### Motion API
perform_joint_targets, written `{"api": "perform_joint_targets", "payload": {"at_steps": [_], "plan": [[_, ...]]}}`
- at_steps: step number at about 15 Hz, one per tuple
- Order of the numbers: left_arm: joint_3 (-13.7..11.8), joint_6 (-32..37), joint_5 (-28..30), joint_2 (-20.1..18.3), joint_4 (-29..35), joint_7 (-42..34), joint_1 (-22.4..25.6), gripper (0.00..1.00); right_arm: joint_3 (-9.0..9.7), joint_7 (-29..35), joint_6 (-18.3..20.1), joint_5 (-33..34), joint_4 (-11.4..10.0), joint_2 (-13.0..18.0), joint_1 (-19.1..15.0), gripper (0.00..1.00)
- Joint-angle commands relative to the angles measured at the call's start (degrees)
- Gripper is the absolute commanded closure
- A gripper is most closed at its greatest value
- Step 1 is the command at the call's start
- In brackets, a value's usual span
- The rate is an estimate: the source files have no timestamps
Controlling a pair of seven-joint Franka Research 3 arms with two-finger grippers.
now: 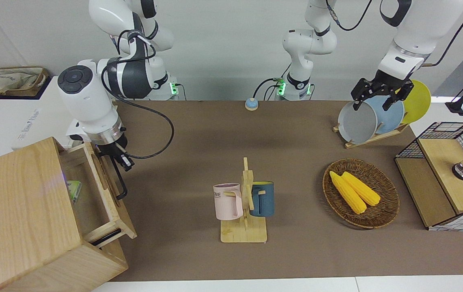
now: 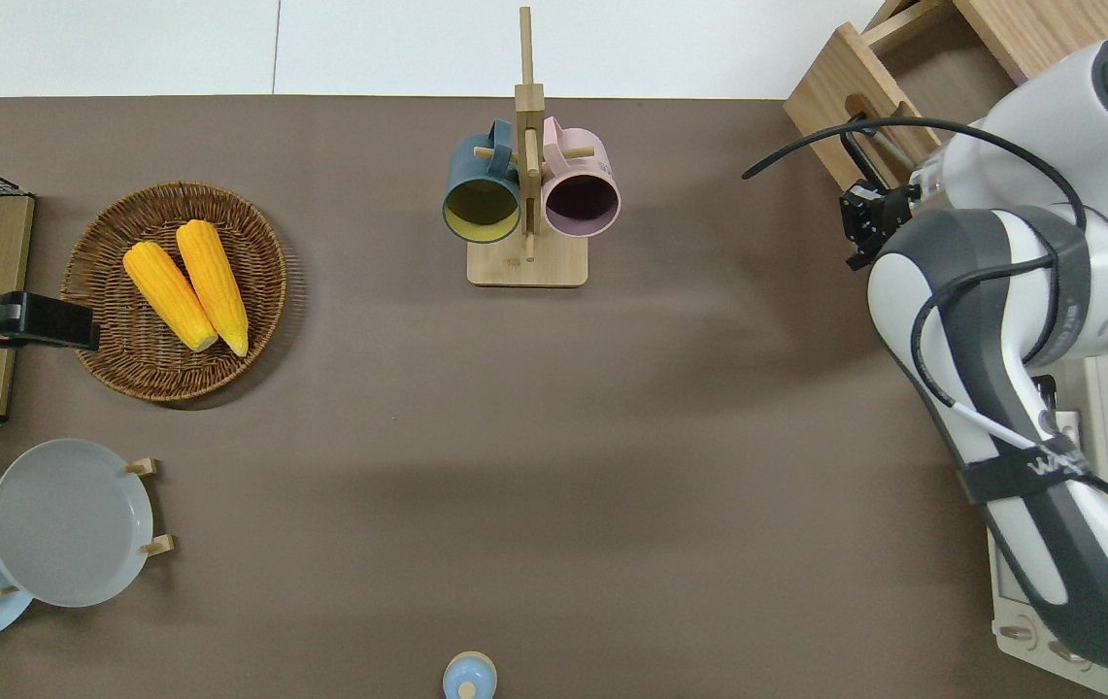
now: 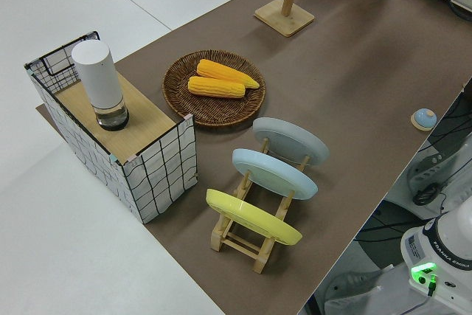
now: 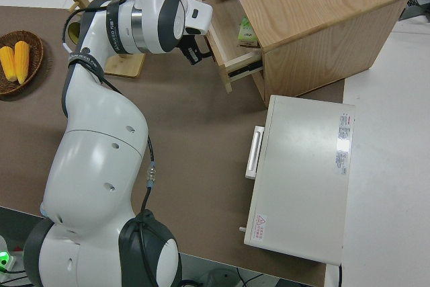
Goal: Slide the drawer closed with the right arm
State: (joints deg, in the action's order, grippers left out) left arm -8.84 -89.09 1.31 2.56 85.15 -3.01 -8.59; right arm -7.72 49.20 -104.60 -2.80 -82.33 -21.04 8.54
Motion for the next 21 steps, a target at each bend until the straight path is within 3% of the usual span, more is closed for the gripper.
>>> {"api": "perform_joint_targets", "payload": {"at_steps": [1,21], "plan": [[-0.92,-0.04,-0.78,0.69,-1.12,-0.33,-0.99,0.00,0.25,-5.42,-0.86,-1.85,0.68,-0.32,-2.73,1.000],[-0.92,-0.04,-0.78,0.69,-1.12,-0.33,-0.99,0.00,1.13,-16.06,-0.86,-3.52,2.70,-1.72,-9.15,1.000]]}}
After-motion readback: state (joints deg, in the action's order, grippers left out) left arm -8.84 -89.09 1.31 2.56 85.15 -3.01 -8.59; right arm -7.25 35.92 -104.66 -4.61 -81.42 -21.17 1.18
